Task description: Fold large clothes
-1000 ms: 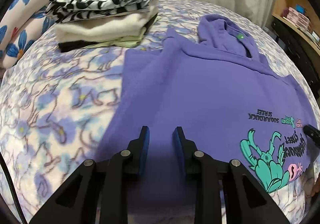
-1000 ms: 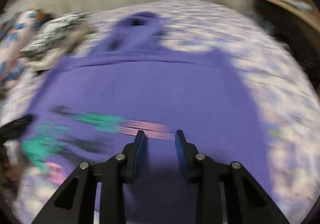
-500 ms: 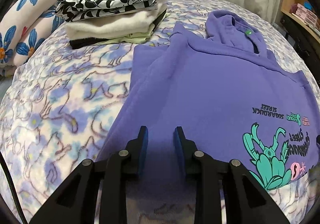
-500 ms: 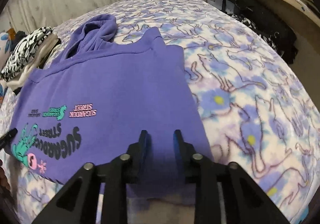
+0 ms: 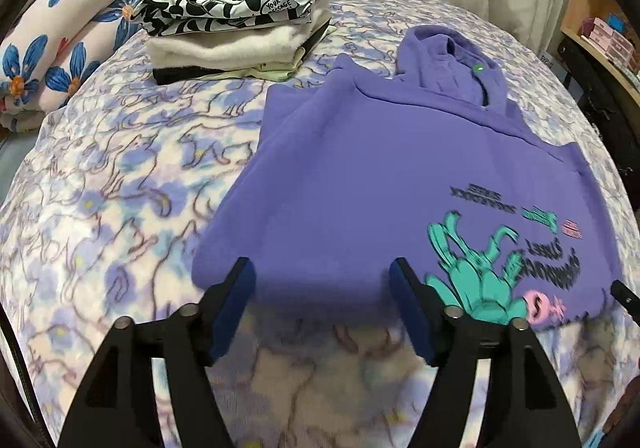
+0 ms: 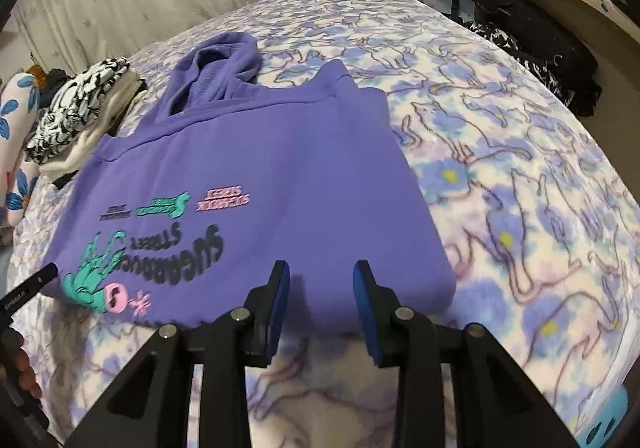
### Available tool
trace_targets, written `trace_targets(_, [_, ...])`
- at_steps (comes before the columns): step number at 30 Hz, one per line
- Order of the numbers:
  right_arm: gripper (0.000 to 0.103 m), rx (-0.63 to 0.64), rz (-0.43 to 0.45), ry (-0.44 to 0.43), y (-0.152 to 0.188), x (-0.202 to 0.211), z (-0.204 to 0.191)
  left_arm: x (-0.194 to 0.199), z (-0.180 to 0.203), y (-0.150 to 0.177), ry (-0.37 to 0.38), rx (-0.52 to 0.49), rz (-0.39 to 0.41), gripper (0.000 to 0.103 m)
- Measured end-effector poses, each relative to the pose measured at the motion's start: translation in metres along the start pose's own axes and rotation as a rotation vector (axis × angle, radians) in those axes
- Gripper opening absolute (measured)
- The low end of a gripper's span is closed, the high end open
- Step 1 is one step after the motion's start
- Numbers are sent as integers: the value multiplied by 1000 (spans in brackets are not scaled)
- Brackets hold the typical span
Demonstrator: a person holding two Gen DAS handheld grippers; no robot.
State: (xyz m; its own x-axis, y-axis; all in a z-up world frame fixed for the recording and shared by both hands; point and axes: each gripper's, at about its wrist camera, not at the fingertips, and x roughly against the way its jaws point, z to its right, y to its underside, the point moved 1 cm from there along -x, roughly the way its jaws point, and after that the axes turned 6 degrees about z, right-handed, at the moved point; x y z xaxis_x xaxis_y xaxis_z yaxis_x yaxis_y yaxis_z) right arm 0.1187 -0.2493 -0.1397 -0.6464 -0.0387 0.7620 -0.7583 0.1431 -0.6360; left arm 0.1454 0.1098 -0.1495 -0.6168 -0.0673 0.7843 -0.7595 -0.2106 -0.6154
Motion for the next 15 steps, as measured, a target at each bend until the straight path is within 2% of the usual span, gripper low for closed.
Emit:
trace_targets(8, [33,30,-32,-48,22,9,-20,33,-1,21,-21,-49,9,70])
trace_targets(15, [33,79,-44,-102,24,14,-42,52,-1,19,-10,-76,35,70])
